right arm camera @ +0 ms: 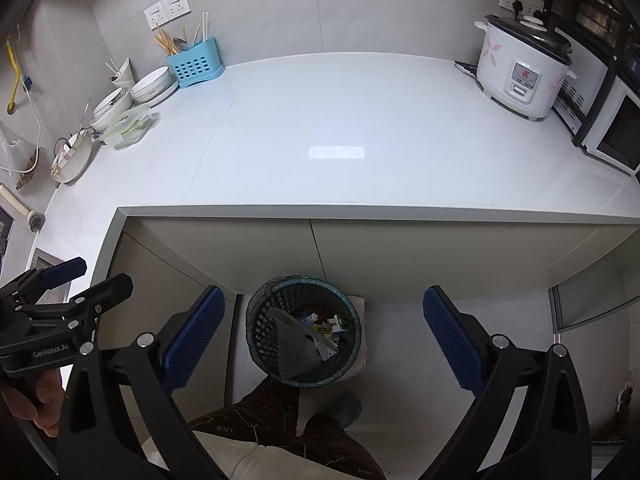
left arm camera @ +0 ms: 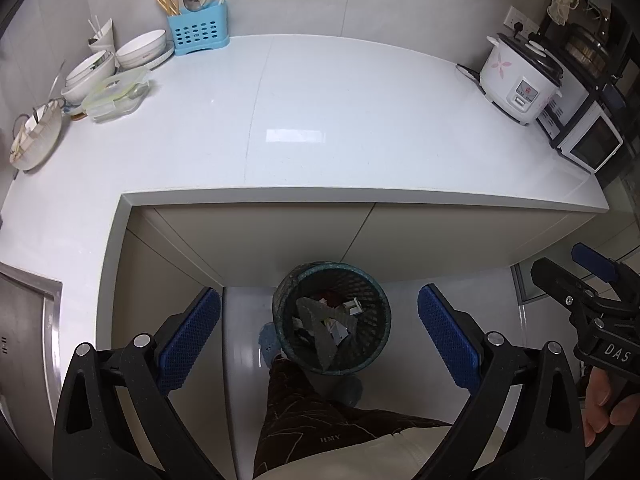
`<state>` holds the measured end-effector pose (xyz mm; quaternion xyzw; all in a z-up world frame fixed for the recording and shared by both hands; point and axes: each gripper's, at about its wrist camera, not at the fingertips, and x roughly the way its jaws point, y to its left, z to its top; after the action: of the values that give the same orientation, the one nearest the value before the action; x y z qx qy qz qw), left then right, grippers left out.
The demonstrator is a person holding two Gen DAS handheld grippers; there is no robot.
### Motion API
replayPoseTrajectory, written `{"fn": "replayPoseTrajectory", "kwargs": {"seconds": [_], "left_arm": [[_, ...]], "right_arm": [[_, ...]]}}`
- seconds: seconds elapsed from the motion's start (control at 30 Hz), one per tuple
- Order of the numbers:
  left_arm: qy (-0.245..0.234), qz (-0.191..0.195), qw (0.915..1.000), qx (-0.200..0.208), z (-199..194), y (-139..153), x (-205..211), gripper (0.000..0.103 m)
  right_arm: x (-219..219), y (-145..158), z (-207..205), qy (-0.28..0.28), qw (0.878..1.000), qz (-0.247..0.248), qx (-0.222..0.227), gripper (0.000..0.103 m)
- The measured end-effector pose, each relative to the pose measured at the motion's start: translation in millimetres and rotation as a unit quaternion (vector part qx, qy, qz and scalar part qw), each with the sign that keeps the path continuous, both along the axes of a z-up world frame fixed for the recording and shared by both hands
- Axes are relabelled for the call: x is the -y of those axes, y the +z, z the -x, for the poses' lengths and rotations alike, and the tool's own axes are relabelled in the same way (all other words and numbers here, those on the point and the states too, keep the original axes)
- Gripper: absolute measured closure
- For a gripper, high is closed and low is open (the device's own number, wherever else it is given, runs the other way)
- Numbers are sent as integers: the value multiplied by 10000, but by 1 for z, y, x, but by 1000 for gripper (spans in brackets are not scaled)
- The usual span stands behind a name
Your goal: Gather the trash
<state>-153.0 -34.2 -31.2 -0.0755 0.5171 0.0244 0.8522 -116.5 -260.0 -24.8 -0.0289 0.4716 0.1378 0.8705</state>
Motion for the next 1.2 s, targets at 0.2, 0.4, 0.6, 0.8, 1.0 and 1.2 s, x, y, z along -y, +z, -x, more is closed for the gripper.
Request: {"fn": "replayPoseTrajectory", "kwargs": {"seconds": [0.2, 0.4, 0.6, 0.8, 1.0, 1.2], "left_arm": [[-5, 6, 10000, -10, 0, -1, 1, 6], [-17, -5, 10000, 3, 0, 0, 2, 6], [-31, 25, 10000, 0, 0, 0, 2, 6], [-54, 52, 10000, 11, 0, 0, 2, 6], [-65, 57, 10000, 36, 2, 1, 2, 6], [-72, 62, 9999, 47, 2, 3, 3, 6]], "right_arm": [[-2, -1, 0, -10, 10000, 13, -8, 8], [-4, -2, 0, 0, 10000, 29, -10, 8], [-6, -4, 0, -7, 10000, 41, -16, 8], [-4, -5, 0, -4, 10000, 42, -16, 8], [-4, -5, 1, 2, 10000, 39, -11, 8], [-3, -5, 0, -2, 10000, 35, -15, 8]]}}
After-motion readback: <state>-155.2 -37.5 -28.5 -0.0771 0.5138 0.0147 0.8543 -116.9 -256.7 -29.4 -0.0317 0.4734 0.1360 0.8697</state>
